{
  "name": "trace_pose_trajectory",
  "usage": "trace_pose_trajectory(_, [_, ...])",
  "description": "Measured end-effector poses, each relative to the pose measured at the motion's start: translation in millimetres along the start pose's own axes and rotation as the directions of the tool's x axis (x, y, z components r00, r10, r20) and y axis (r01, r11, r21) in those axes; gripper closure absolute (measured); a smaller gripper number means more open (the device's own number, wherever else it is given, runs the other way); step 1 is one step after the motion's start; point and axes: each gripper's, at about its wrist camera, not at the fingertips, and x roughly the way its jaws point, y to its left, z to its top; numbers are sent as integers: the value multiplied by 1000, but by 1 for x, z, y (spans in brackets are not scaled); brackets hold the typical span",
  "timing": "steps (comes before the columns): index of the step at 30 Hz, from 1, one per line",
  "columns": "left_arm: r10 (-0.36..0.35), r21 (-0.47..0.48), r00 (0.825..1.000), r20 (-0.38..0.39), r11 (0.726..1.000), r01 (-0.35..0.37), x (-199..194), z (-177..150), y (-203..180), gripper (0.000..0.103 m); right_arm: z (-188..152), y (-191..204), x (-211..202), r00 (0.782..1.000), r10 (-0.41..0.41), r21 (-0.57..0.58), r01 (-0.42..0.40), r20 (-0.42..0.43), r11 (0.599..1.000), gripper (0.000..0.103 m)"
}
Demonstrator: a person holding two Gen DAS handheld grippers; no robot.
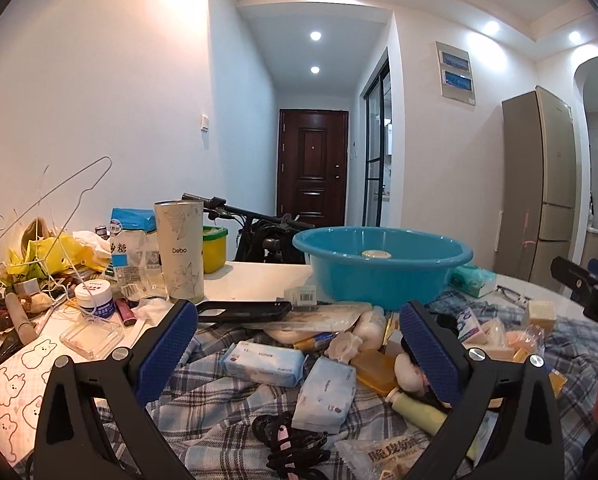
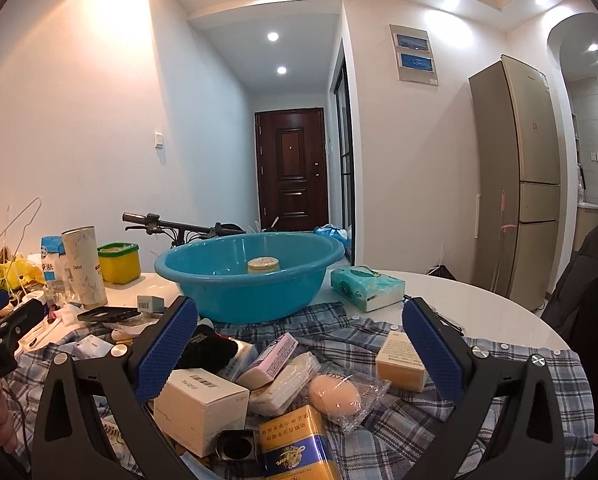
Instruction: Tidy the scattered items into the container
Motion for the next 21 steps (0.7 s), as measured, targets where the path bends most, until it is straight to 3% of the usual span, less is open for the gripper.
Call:
trace_pose_trajectory(9, [28,-9,998,-64,1000,-29,11,-5,3,1,-10,10,3,1000,-24,-47,24,-5,999,1])
trace_pose_trajectory(12, [10,2,998,-65,1000,-10,12,-6,1,1,-18,12,3,998,-55,-66,56,13,996,1])
trace_pose_trajectory(21, [0,14,997,-73,1000,1,15,-7,-3,1,-24,0,23,993,-68,-12,67,-101,998,1])
